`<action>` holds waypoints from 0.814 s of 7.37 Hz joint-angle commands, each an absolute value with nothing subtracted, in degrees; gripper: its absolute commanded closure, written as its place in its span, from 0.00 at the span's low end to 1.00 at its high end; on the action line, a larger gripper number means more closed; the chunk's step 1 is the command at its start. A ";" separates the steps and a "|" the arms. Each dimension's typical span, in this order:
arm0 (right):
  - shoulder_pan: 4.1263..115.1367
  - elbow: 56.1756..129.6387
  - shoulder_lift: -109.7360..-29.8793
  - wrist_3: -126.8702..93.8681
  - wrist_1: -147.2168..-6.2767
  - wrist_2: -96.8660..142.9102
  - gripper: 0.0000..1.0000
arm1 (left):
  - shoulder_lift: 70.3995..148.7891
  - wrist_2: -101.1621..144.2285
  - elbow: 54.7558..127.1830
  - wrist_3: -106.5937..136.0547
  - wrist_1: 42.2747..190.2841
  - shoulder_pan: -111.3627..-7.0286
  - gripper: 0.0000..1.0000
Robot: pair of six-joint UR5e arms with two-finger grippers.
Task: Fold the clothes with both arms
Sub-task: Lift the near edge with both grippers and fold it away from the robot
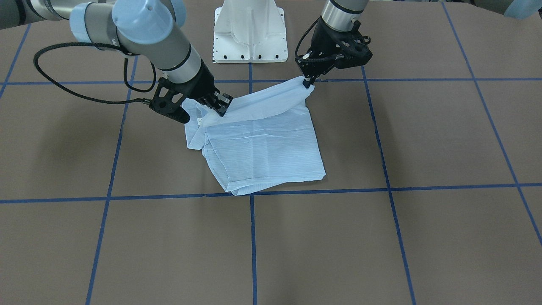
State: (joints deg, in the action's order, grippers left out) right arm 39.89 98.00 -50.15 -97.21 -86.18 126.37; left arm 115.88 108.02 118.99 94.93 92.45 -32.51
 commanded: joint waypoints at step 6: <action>41.05 68.94 -36.84 -92.81 -75.76 122.78 1.00 | 120.32 107.93 93.28 91.67 114.33 -39.90 1.00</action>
